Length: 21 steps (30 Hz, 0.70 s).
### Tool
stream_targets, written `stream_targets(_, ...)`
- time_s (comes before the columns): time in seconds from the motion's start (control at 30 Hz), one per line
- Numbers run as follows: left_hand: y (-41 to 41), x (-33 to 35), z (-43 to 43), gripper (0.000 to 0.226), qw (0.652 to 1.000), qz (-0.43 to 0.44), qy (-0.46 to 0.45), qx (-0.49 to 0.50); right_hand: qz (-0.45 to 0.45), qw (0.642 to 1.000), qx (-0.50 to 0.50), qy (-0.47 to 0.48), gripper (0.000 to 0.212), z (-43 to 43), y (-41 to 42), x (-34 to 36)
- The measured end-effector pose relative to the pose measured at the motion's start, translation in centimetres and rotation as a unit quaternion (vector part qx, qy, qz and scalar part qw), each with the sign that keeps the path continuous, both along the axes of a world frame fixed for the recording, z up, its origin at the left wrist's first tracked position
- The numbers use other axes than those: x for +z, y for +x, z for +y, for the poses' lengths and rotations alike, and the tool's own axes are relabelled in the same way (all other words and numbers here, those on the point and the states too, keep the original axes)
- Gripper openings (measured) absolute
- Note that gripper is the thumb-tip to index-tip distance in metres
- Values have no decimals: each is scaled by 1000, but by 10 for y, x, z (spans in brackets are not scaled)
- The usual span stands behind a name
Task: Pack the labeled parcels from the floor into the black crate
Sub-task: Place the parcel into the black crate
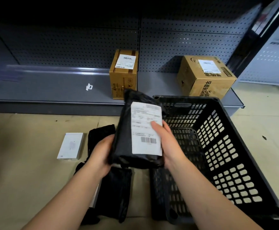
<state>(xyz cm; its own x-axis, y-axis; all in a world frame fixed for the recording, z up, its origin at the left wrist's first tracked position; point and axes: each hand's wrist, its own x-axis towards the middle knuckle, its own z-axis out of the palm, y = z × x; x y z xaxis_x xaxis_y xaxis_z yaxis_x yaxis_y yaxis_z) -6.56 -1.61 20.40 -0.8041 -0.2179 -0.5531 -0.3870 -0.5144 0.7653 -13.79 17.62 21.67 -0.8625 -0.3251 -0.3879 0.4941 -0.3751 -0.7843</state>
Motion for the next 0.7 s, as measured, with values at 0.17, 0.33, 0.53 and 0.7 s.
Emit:
stream_targets(0.17,-9,-11,18,33,998,13,7,-62,-37,987,-152,33,47,49,-34,-34)
stream_targets(0.33,-16,-15,64,28,985,12,-55,-164,-110,951,-268,110,47,110,-45,-73)
stream_targets(0.53,-17,-31,82,25,987,-21,-135,-89,-156,899,-352,208,55,164,-33,-127)
stream_targets(0.7,-15,-57,74,23,977,-39,-194,-79,-165,891,-146,396,51,181,-9,-172)
